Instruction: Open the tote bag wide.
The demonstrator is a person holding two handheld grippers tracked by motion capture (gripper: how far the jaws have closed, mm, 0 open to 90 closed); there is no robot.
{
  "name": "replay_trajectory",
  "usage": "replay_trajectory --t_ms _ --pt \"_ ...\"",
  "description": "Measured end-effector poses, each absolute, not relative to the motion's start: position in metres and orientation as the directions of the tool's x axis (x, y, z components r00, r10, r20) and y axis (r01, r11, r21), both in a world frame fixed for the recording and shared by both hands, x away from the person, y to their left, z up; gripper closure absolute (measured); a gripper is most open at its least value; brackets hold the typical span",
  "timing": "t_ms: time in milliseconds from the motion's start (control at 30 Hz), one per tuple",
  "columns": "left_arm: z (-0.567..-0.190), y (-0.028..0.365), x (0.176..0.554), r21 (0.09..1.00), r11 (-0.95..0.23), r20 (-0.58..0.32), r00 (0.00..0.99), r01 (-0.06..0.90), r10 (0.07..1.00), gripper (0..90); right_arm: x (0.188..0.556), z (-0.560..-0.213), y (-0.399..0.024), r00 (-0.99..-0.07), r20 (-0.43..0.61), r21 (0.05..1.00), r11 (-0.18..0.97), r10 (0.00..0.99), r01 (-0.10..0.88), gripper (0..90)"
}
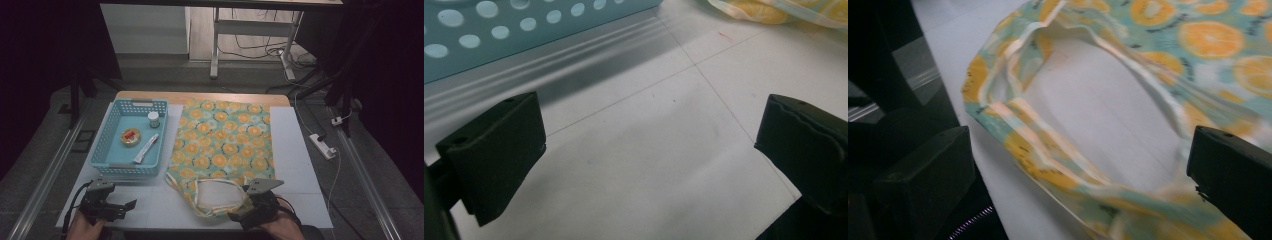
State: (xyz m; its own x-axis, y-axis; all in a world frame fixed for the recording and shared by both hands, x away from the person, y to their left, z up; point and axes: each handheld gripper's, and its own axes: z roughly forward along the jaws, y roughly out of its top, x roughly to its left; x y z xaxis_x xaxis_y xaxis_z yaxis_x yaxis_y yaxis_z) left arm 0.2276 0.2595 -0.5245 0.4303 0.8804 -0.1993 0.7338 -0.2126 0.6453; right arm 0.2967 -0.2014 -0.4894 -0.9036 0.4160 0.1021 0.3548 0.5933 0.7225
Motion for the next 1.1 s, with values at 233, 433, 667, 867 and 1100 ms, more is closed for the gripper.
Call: replay_trajectory --t_ms 233,433,667,867,1100 --pt "-0.525 0.259 0.228 0.642 -0.216 -0.199 0.433 0.736 0.879 0.0 0.294 -0.499 -0.176 -0.928 0.103 0.684 0.652 0.358 0.327 0.0" --pt "-0.525 0.259 0.228 0.641 -0.218 -0.199 0.433 0.736 0.879 0.0 0.291 -0.507 -0.159 -0.949 0.083 0.654 0.702 0.305 0.283 7.2" --pt "-0.525 0.258 0.228 0.640 -0.222 -0.196 0.435 0.736 0.879 0.0 0.292 -0.508 -0.155 -0.957 0.084 0.633 0.727 0.278 0.266 32.8" --pt "-0.525 0.258 0.228 0.638 -0.228 -0.191 0.438 0.736 0.878 0.0 0.295 -0.501 -0.158 -0.961 0.094 0.648 0.717 0.259 0.256 61.3" --pt "-0.525 0.258 0.229 0.635 -0.230 -0.192 0.439 0.737 0.878 0.0 0.297 -0.490 -0.162 -0.962 0.103 0.689 0.679 0.254 0.253 81.0"
